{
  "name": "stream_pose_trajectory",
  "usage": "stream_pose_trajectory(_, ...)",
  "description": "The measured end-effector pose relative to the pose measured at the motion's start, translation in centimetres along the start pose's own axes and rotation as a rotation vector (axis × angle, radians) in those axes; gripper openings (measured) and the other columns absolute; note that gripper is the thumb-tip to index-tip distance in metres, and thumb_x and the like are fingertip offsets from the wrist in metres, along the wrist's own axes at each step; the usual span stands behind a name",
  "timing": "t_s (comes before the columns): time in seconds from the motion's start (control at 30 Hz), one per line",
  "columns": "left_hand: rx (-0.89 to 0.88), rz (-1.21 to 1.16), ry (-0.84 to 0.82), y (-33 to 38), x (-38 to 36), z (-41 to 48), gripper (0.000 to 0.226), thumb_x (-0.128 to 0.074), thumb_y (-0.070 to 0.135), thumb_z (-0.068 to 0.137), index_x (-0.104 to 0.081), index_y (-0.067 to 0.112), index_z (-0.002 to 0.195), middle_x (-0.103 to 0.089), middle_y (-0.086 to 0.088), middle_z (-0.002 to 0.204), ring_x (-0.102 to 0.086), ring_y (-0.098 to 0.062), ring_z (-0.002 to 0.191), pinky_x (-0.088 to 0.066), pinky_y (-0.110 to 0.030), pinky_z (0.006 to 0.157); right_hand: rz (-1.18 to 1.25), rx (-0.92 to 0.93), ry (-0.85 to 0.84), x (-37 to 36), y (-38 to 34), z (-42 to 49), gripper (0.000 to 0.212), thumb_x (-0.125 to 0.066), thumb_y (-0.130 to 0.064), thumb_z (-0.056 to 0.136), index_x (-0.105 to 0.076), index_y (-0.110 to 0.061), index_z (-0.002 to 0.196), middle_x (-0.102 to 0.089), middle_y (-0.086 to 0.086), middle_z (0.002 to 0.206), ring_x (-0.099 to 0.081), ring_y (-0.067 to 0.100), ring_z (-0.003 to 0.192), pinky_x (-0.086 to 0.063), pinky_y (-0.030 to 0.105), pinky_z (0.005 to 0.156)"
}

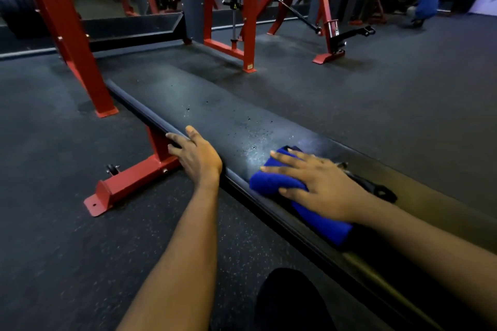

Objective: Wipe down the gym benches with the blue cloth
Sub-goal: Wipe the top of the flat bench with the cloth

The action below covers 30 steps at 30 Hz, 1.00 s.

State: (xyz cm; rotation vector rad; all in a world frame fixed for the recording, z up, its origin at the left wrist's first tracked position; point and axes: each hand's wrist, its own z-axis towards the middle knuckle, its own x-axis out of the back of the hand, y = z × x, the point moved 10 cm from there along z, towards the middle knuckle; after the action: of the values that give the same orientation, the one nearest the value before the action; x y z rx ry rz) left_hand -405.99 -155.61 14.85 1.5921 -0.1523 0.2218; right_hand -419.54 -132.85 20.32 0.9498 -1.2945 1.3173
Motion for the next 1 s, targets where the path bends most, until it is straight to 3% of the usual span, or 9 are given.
stream_pose_trajectory(0.17, 0.001, 0.012, -0.007, 0.0, -0.1, 0.1, 0.068, -0.017, 0.051, 0.103, -0.001, 0.013, 0.156, -0.013, -0.022, 0.158, -0.042, -0.042, 0.129, -0.034, -0.045, 0.109, -0.069, -0.387, -0.028, 0.0, 6.3, 8.1, 0.051, -0.034, -0.057, 0.099, -0.024, -0.052, 0.149, -0.012, -0.015, 0.164, -0.011, 0.016, 0.151, -0.014, 0.051, 0.12)
stream_pose_trajectory(0.37, -0.02, -0.012, -0.007, -0.2, -0.5, 0.6, 0.071, -0.016, 0.056, 0.101, -0.001, 0.016, 0.157, -0.016, -0.02, 0.157, -0.046, -0.039, 0.125, -0.038, -0.049, 0.106, -0.057, -0.256, -0.001, 0.1, 4.3, 1.3, 0.052, -0.027, -0.066, 0.094, -0.016, -0.062, 0.145, -0.006, -0.023, 0.162, -0.003, 0.006, 0.151, -0.009, 0.046, 0.12)
stream_pose_trajectory(0.63, -0.025, -0.024, -0.009, -0.4, -0.3, 0.3, 0.07, -0.016, 0.056, 0.101, -0.001, 0.016, 0.157, -0.017, -0.018, 0.157, -0.046, -0.037, 0.125, -0.039, -0.05, 0.105, -0.019, -0.53, -0.04, 0.6, 9.8, 9.5, 0.052, -0.032, -0.057, 0.1, -0.02, -0.051, 0.15, -0.009, -0.013, 0.164, -0.013, 0.022, 0.151, -0.016, 0.057, 0.116)
stream_pose_trajectory(0.83, -0.026, -0.038, 0.004, 0.0, -0.4, 0.3, 0.068, -0.018, 0.052, 0.103, -0.004, 0.014, 0.157, -0.016, -0.016, 0.158, -0.043, -0.036, 0.129, -0.036, -0.045, 0.107, -0.035, -0.294, 0.011, 0.9, 8.0, 1.8, 0.052, -0.039, -0.056, 0.099, -0.019, -0.056, 0.147, -0.011, -0.019, 0.162, -0.011, 0.01, 0.151, -0.016, 0.045, 0.122)
stream_pose_trajectory(1.0, -0.028, -0.037, 0.016, -0.1, -0.1, 0.2, 0.069, -0.017, 0.054, 0.102, -0.004, 0.015, 0.157, -0.019, -0.014, 0.155, -0.048, -0.036, 0.123, -0.039, -0.047, 0.105, -0.025, -0.537, -0.019, 1.0, 11.9, 6.6, 0.052, -0.036, -0.055, 0.099, -0.022, -0.052, 0.15, -0.012, -0.013, 0.164, -0.018, 0.023, 0.15, -0.02, 0.055, 0.118)
